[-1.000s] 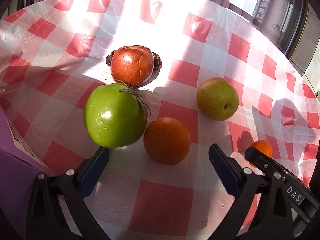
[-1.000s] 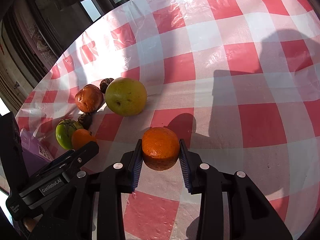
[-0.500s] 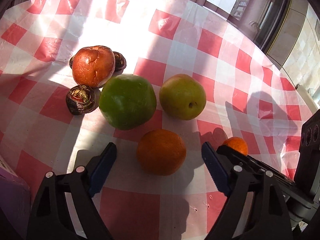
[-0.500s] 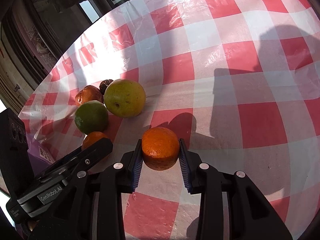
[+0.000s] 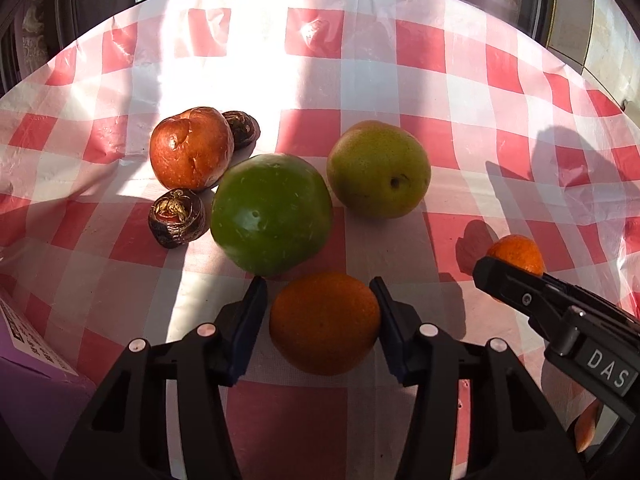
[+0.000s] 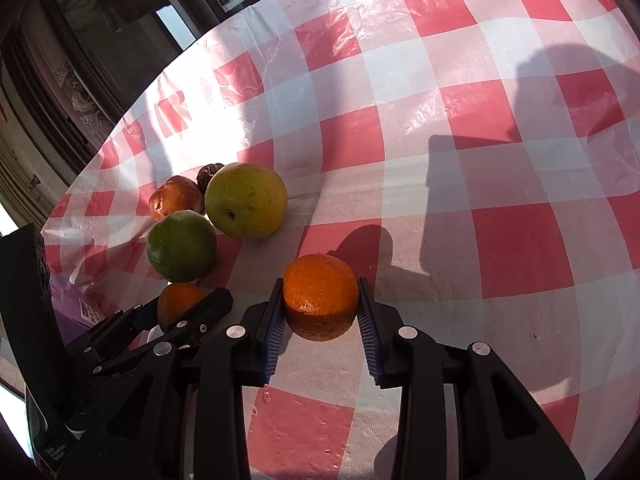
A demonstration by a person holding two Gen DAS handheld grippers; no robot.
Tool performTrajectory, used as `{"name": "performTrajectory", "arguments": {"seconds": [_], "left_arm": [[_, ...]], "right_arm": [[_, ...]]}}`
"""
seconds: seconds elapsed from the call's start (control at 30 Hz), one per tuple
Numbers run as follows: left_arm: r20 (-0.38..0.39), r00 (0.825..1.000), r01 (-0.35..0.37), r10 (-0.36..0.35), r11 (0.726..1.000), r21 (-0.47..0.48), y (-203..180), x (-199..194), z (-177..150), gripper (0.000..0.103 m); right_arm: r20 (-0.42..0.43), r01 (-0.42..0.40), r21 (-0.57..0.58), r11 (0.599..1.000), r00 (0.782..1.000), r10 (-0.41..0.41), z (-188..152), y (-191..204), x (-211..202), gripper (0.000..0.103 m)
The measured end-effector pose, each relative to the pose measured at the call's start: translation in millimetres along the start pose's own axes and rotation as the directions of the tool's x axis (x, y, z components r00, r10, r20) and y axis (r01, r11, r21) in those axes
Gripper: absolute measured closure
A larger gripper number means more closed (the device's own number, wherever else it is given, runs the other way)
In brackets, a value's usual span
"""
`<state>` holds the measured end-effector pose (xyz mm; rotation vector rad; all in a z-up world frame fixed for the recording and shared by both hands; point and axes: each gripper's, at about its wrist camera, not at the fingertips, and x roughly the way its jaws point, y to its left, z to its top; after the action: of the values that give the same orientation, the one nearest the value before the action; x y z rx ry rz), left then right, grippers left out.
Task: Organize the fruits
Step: 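Lower the left gripper around the large orange and close it, then lift and carry the orange and tangerine over the white box with both grippers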
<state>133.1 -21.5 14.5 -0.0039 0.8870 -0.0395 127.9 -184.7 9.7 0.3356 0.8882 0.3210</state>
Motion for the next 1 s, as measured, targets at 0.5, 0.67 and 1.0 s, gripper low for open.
{"name": "performTrajectory", "arguments": {"seconds": [0.5,0.67,1.0], "left_arm": [[0.000,0.999,-0.039,0.039,0.999,0.016,-6.0,-3.2,-5.6,0.057],[0.003,1.000,-0.009,0.009,0.999,-0.042,-1.6,-29.8,-34.9,0.058],[0.070,0.994,0.097,-0.088,0.987,-0.131,12.2,-102.5,-107.7,0.058]], "right_arm": [[0.016,0.018,0.015,1.000,1.000,-0.018,1.3,-1.5,-1.8,0.068],[0.025,0.017,0.027,0.999,1.000,-0.018,1.5,-4.9,-5.7,0.069],[0.028,0.005,0.050,0.999,1.000,-0.007,-23.0,-0.5,-27.8,0.068]]}}
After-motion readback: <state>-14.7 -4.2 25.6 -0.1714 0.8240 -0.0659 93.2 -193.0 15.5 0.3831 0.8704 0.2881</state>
